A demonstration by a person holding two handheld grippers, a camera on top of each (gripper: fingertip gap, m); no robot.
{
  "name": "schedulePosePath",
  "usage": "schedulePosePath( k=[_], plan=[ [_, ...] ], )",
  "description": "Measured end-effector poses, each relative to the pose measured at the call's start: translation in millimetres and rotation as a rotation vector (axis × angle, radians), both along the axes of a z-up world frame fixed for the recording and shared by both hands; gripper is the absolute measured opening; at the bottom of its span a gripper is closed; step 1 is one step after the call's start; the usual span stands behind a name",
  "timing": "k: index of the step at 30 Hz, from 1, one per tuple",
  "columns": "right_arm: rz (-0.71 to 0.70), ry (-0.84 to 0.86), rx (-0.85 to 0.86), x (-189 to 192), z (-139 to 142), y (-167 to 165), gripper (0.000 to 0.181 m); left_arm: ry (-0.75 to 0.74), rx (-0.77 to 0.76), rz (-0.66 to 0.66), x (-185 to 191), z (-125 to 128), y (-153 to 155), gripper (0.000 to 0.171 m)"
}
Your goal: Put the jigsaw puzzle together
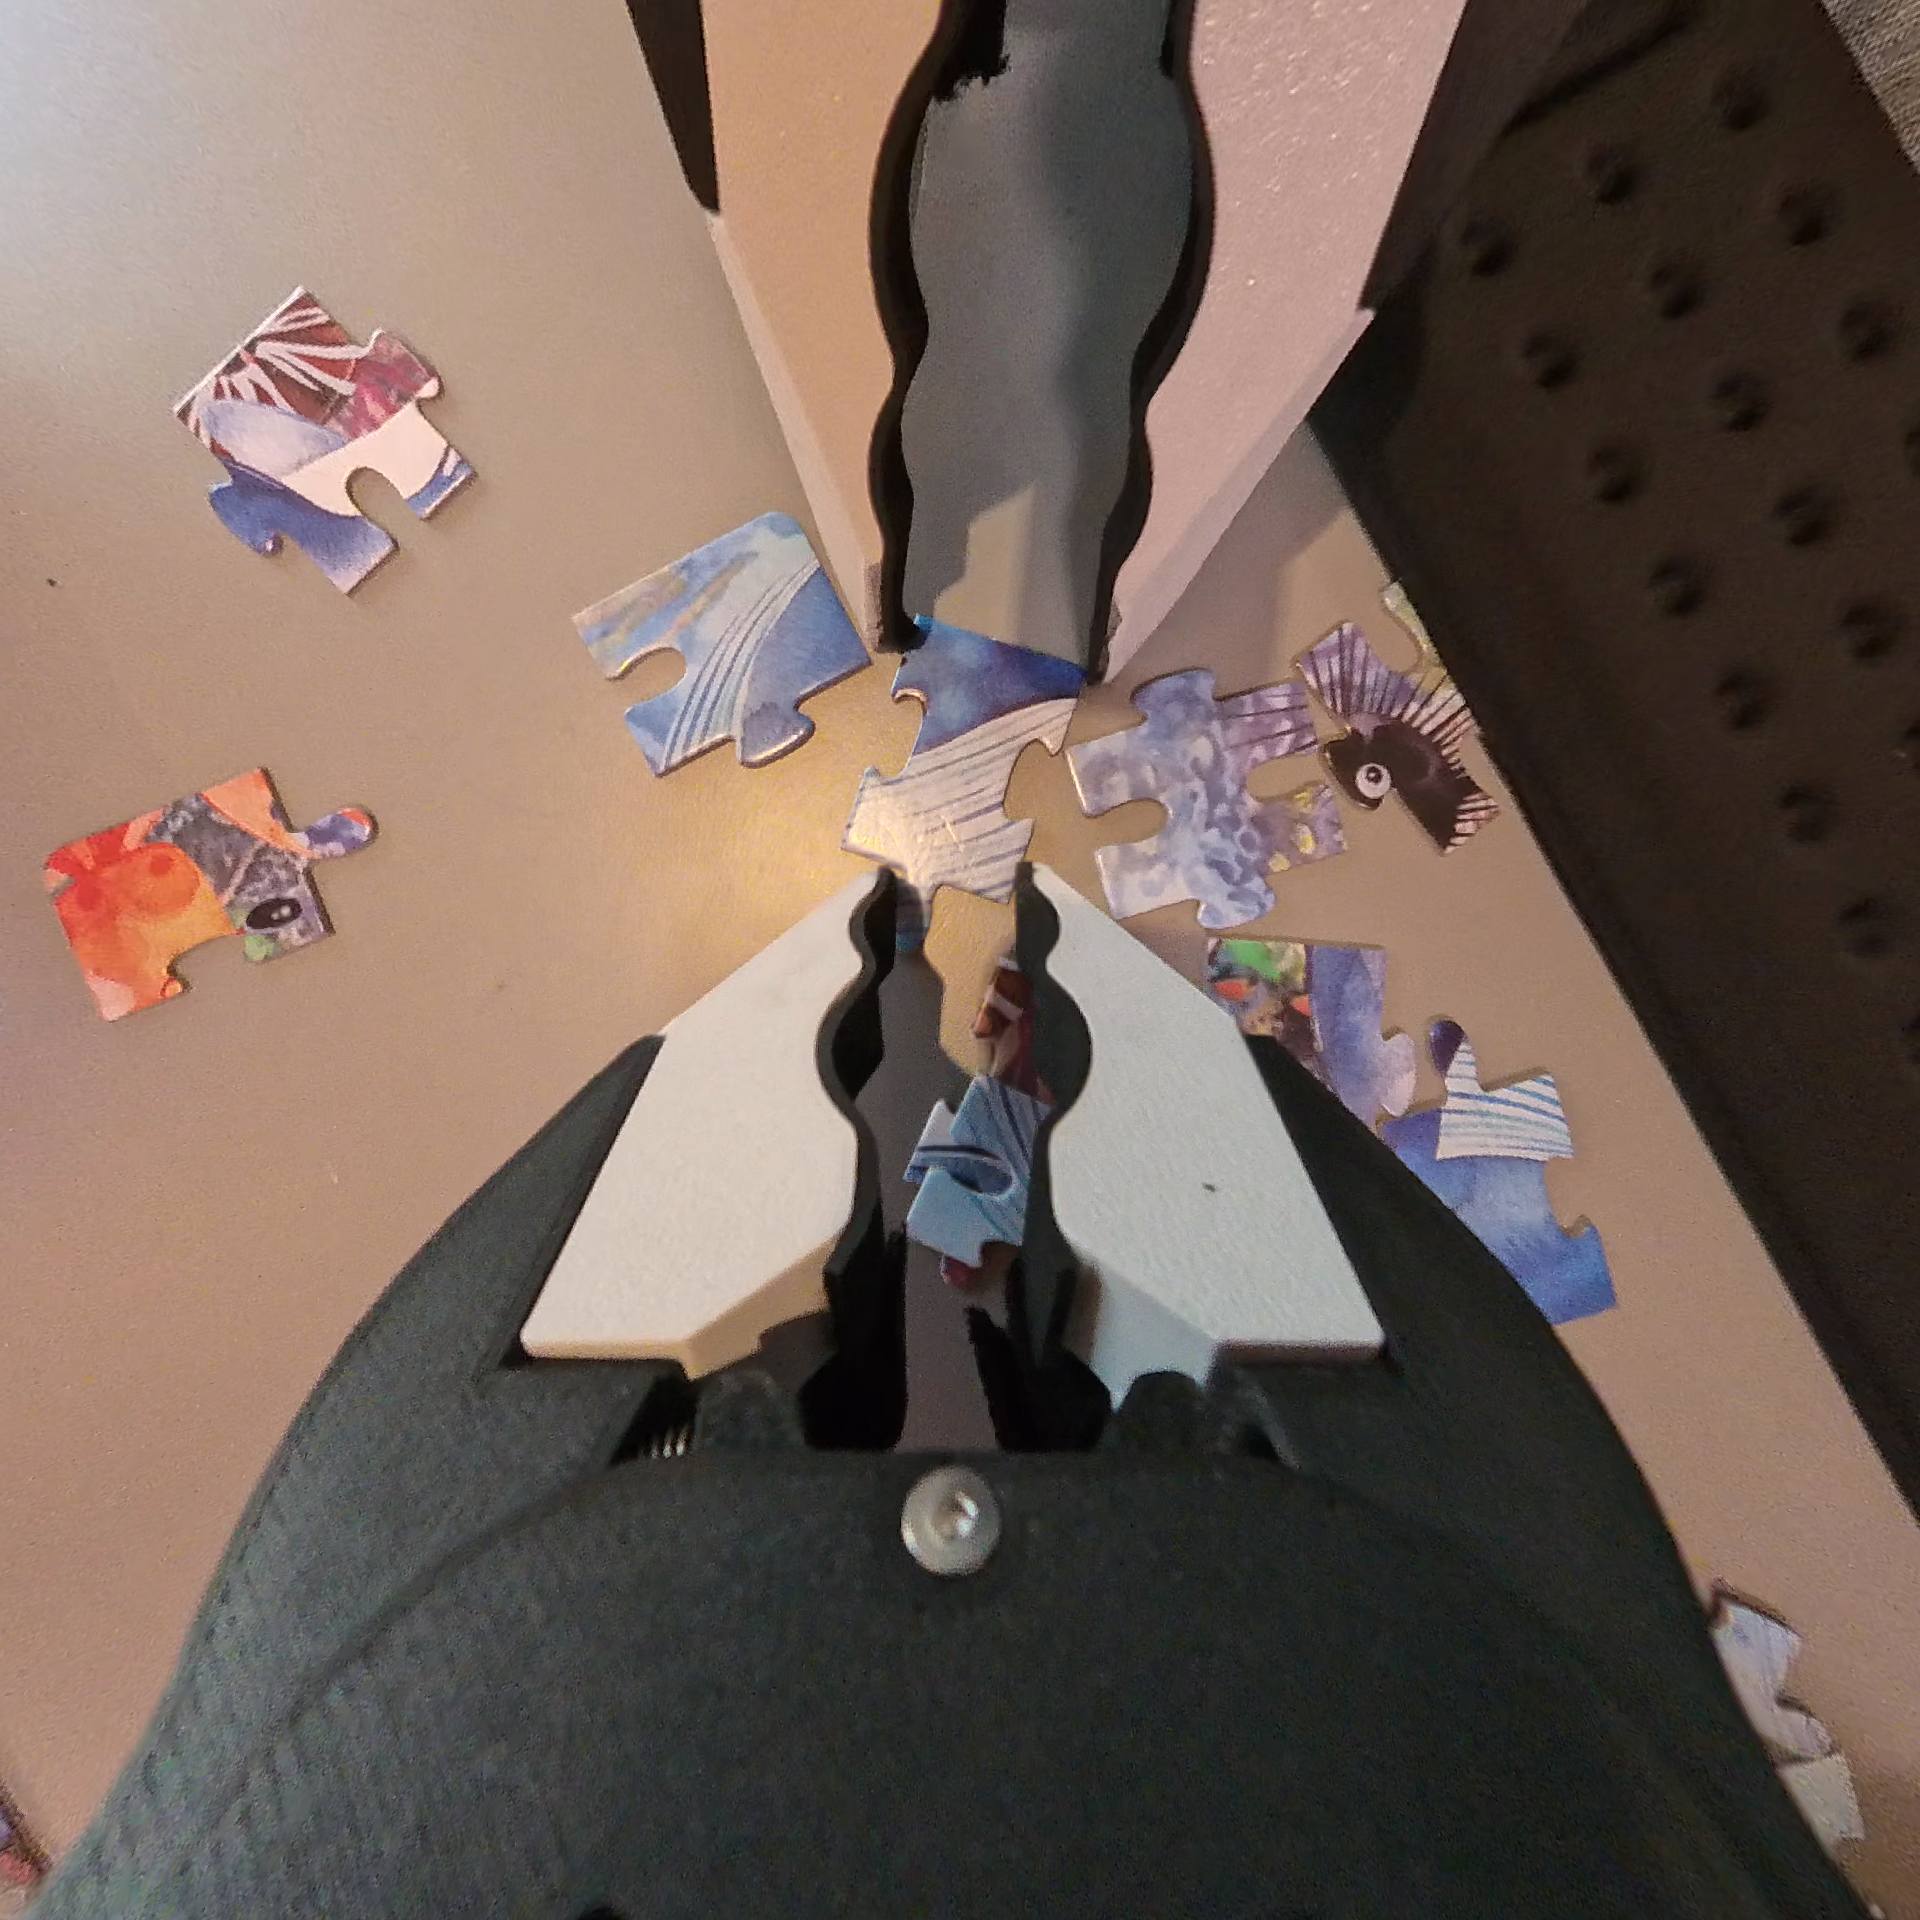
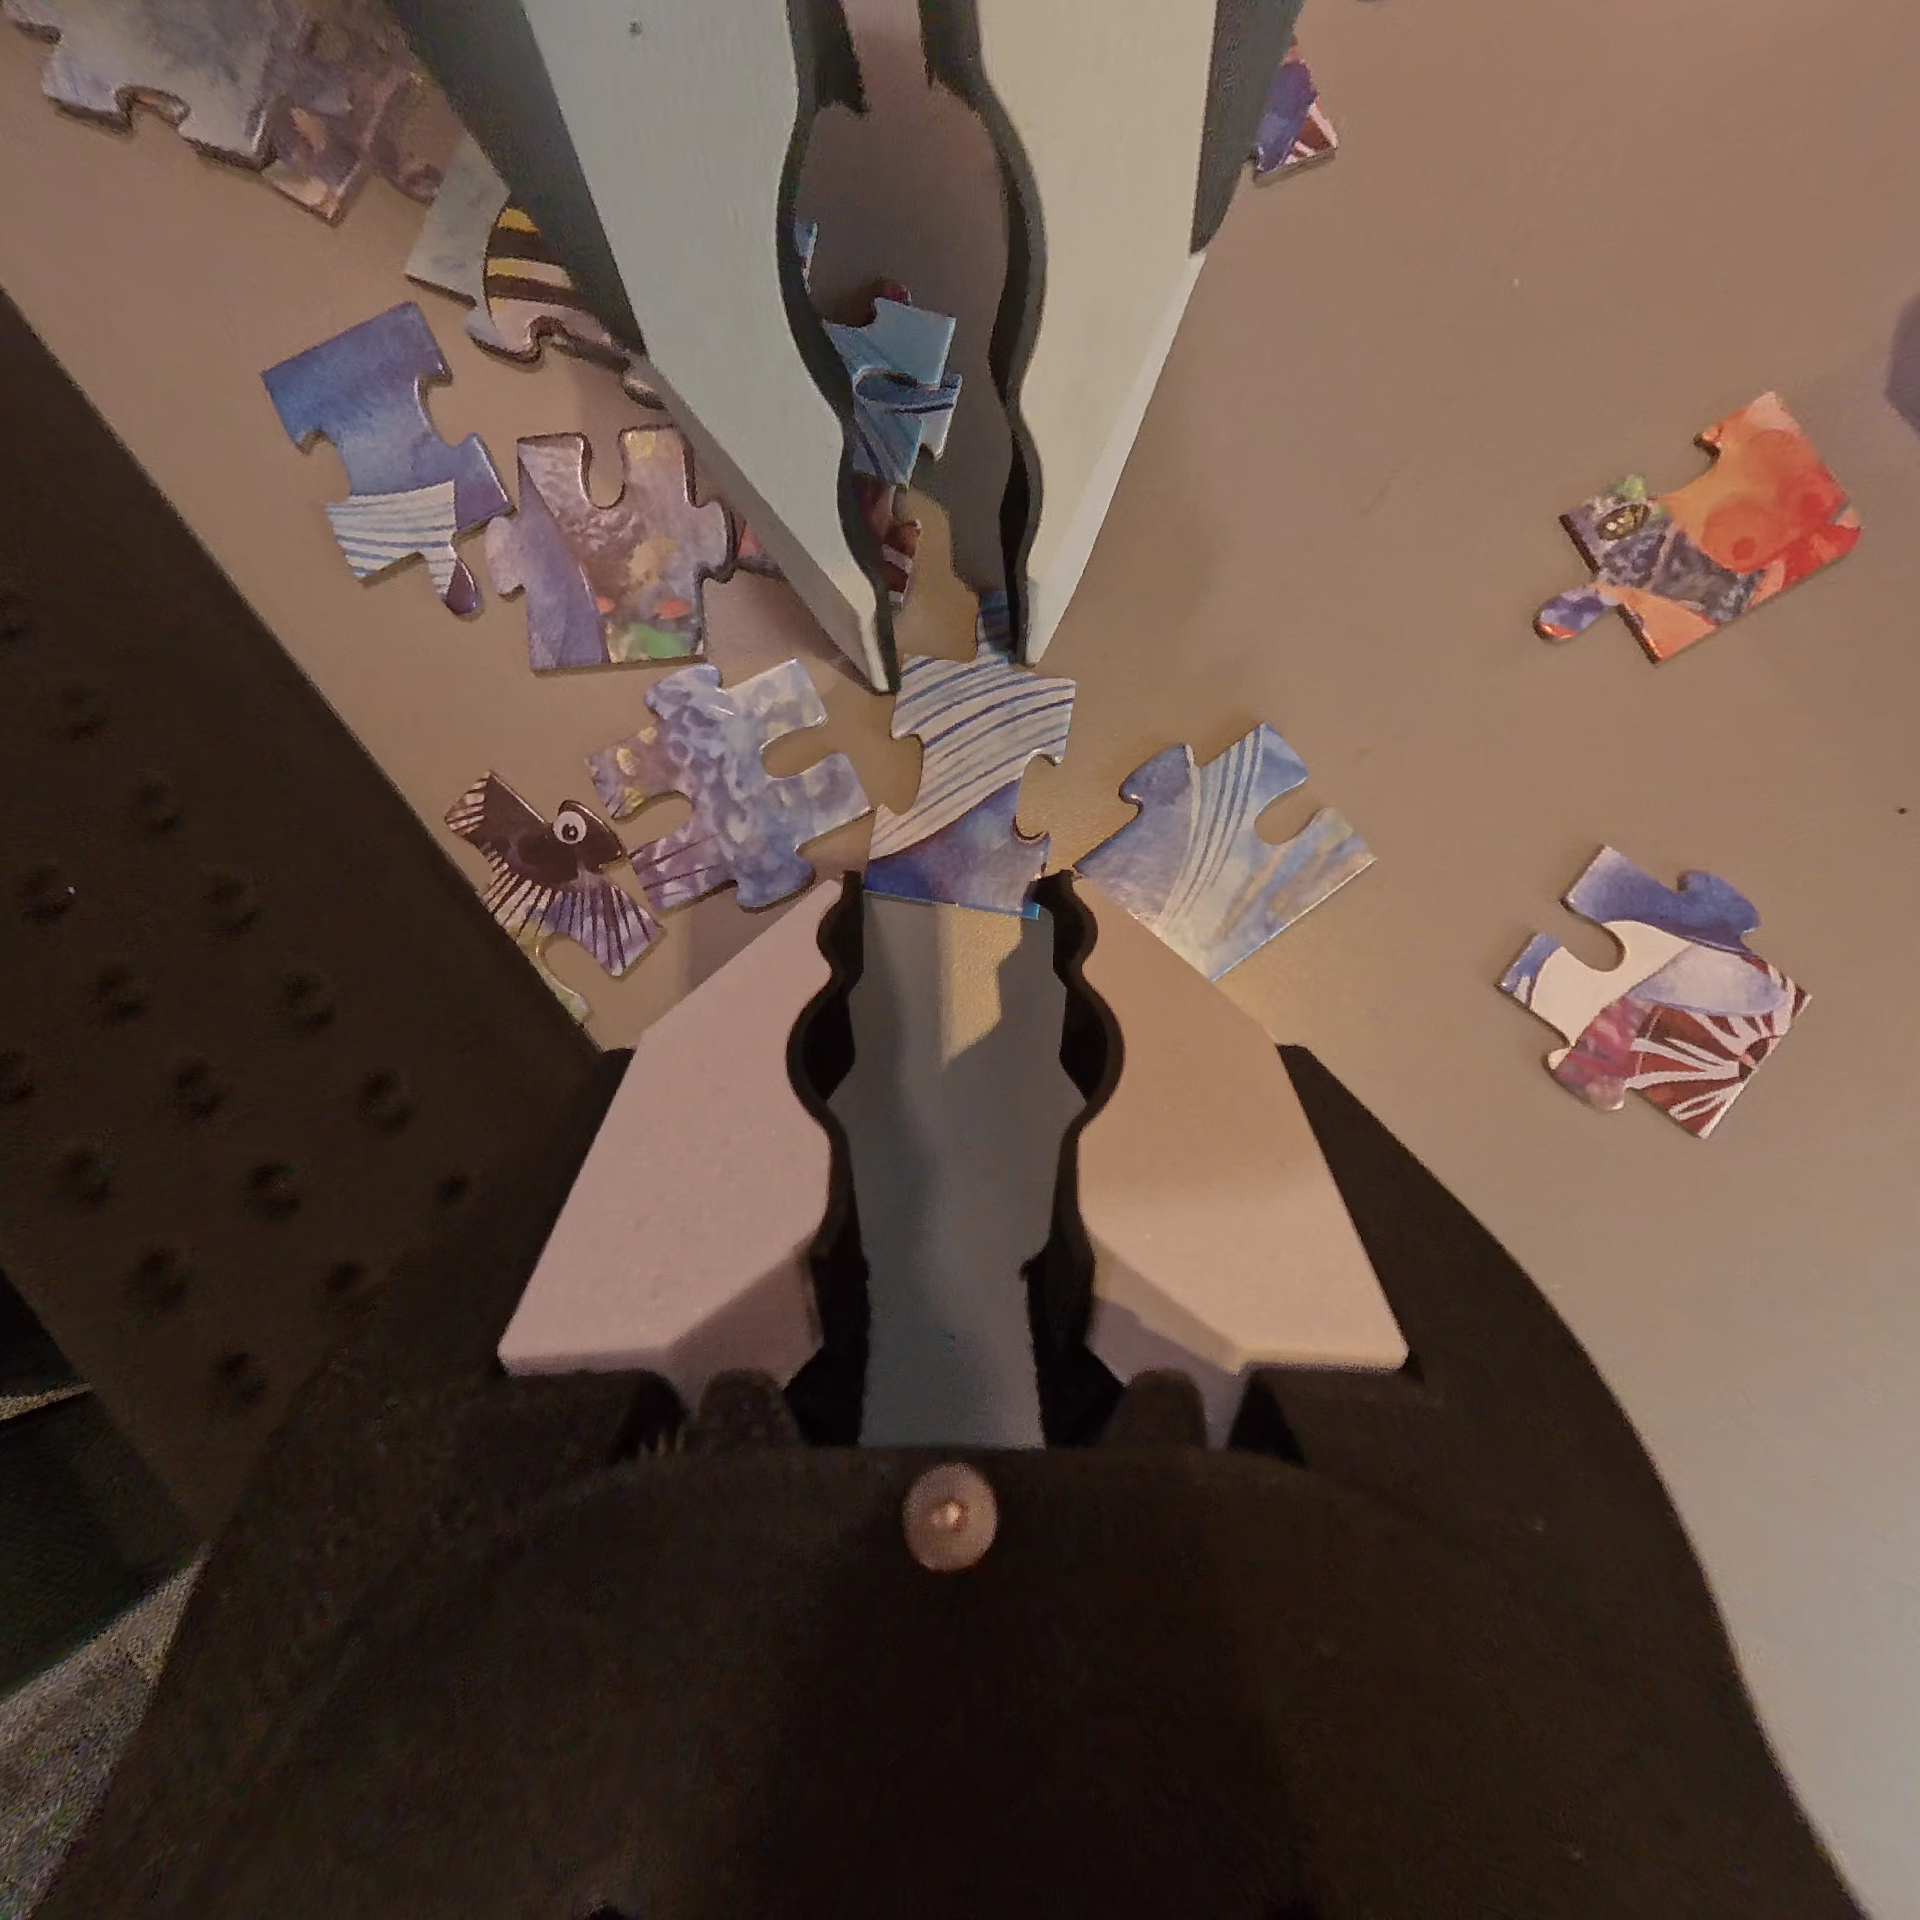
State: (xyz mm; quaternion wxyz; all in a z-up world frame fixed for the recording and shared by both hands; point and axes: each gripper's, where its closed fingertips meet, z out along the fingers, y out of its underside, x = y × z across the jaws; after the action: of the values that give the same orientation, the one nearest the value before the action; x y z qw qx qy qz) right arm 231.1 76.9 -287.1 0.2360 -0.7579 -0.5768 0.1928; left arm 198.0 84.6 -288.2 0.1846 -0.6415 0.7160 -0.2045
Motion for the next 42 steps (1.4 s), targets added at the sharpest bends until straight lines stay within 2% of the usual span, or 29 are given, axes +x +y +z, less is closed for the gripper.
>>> schedulePosePath(
  k=[9,15,16,17,20,27,33,35,42],
  plan=[
    [-0.085,0.058,0.012,-7,0,2,0.030,-0.024,0.028,-0.015,2,0,-1,0.020],
    [-0.104,0.060,0.067,-7,1,2,0.029,-0.028,0.131,-0.032,2,1,-1,0.019],
    [-0.108,0.056,0.084,-7,2,2,0.029,-0.033,0.153,-0.035,2,2,-1,0.017],
    [-0.113,0.048,0.110,-7,2,3,0.029,-0.031,0.173,-0.050,1,1,-2,0.007],
    [-0.122,0.029,0.164,-7,3,5,0.029,-0.042,0.237,-0.054,1,1,-1,0.007],
    [-0.176,0.006,0.235,-9,4,13,0.029,-0.057,0.282,-0.026,0,5,10,0.011],
    [-0.336,0.015,0.203,-9,4,29,0.029,-0.049,0.262,-0.016,4,5,17,0.009],
    [-0.344,0.024,0.184,-13,4,28,0.020,-0.035,0.252,-0.026,6,1,18,0.006],
    [-0.328,0.043,0.182,-12,9,28,0.024,-0.027,0.227,-0.047,7,2,22,0.005]
  ],
)
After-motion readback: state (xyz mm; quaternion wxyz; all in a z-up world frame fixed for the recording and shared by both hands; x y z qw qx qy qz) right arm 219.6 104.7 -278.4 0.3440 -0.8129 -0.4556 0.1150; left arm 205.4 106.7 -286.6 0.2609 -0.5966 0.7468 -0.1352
